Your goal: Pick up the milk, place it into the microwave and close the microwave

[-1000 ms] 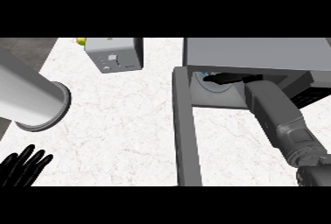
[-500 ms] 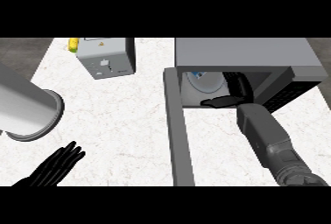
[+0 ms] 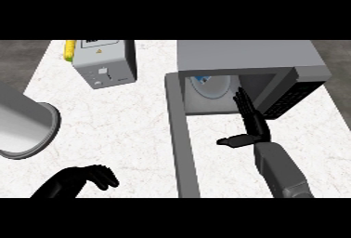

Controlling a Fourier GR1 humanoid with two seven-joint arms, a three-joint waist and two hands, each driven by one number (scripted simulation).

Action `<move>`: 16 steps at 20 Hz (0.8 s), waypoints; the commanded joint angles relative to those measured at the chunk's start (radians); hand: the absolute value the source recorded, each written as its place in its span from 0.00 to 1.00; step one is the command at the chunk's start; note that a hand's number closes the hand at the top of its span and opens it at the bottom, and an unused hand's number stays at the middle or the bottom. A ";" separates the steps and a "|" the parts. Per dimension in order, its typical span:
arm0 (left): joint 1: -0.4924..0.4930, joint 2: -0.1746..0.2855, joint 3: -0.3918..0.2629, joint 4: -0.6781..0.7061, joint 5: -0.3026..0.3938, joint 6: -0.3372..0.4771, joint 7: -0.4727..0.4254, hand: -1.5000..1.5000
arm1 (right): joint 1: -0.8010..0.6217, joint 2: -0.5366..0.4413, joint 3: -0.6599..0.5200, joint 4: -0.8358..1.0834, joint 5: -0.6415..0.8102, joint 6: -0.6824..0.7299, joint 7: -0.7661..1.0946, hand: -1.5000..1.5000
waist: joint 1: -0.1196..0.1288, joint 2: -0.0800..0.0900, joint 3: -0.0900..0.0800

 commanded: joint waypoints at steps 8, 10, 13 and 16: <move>-0.180 -0.010 -0.105 0.212 -0.242 0.071 -0.061 1.00 | 0.384 -0.085 0.044 -0.285 -0.027 0.099 -0.060 0.00 | -0.031 0.001 -0.002; -0.169 -0.014 -0.151 0.226 -0.294 0.111 -0.124 1.00 | 0.468 -0.084 0.043 -0.358 -0.054 0.132 -0.073 0.00 | -0.031 0.000 -0.003; -0.222 -0.014 -0.201 0.278 -0.334 0.158 -0.121 1.00 | 0.590 -0.161 0.035 -0.474 -0.098 0.220 -0.063 0.00 | -0.026 0.004 -0.002; -0.311 -0.015 -0.231 0.390 -0.323 0.220 -0.167 1.00 | 0.709 -0.145 0.052 -0.637 -0.138 0.238 -0.023 0.00 | -0.019 0.009 -0.002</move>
